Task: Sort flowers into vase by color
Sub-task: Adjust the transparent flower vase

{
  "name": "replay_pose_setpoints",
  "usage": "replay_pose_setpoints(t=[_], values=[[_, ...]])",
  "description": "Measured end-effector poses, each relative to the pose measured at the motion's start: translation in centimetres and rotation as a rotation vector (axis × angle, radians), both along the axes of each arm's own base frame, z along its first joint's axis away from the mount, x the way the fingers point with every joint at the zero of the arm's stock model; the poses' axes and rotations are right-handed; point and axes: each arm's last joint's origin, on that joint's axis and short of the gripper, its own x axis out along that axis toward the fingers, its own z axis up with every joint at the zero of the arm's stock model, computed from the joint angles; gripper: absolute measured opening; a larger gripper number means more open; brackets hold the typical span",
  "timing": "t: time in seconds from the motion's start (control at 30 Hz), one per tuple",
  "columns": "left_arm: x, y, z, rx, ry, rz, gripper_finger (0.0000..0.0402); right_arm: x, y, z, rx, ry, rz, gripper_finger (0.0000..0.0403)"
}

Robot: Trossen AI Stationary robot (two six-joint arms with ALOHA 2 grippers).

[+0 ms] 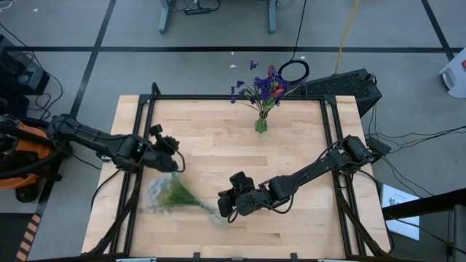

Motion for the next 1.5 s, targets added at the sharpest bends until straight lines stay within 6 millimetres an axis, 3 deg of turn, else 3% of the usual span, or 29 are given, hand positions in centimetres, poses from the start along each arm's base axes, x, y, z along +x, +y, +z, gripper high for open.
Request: replay_pose_setpoints(t=[0.2, 0.37, 0.67, 0.87, 1.1, 1.5], values=[[0.2, 1.7, 0.0, 0.021, -0.006, 0.114, 0.0002, -0.1, 0.0, -0.1, -0.004, 0.009, 0.001, 0.0000], [0.4, 1.8, 0.1, -0.016, -0.016, 0.116, 0.0006, -0.1, 0.0, -0.1, -0.004, 0.010, 0.001, 0.0000], [1.2, 0.8, 0.1, -0.253, 0.015, -0.147, 0.0009, 0.0, -0.1, -0.1, -0.026, 0.013, 0.010, 0.0000], [1.2, 0.6, 0.0, -0.269, 0.061, -0.268, 0.0010, 0.0, -0.4, 0.0, -0.050, -0.014, -0.072, 0.0000], [1.7, 0.5, 0.3, -0.270, 0.013, -0.284, 0.0011, 0.6, -1.6, 0.3, -0.102, -0.053, -0.132, 0.0000], [2.7, 0.2, 1.1, -0.299, -0.126, -0.315, 0.0011, 1.0, -4.5, -0.3, -0.442, 0.138, 0.005, 0.0000]])
